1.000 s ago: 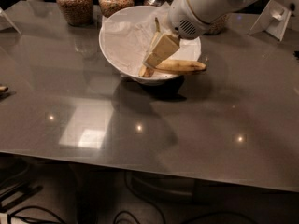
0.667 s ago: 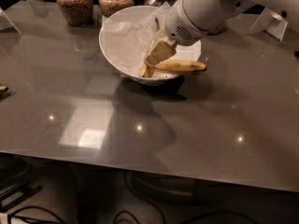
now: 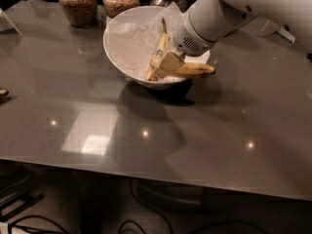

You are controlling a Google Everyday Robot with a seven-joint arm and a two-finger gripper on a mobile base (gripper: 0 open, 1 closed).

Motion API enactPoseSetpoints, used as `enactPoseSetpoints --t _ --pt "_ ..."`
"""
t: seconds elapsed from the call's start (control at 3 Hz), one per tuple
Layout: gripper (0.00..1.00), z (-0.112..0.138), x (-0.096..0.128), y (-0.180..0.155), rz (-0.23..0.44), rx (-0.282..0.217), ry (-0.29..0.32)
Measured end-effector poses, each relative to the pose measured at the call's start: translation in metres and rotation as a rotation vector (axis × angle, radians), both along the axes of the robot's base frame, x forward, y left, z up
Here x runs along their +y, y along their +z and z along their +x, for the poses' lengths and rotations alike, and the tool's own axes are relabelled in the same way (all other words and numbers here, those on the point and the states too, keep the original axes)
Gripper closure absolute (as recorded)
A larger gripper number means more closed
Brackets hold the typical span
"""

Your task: Pick banana from white bowl

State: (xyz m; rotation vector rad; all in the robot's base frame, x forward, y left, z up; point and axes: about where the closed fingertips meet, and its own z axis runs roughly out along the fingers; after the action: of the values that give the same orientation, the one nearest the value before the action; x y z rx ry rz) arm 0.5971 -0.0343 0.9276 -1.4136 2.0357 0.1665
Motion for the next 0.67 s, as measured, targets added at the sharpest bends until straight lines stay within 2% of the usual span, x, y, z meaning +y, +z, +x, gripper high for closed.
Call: enactPoseSetpoints --t 0.33,0.67 --pt "0.41 0.010 -0.008 -0.009 -0.019 0.001 -0.036" --pt "0.47 0.021 -0.018 -0.017 -0.039 0.001 -0.077"
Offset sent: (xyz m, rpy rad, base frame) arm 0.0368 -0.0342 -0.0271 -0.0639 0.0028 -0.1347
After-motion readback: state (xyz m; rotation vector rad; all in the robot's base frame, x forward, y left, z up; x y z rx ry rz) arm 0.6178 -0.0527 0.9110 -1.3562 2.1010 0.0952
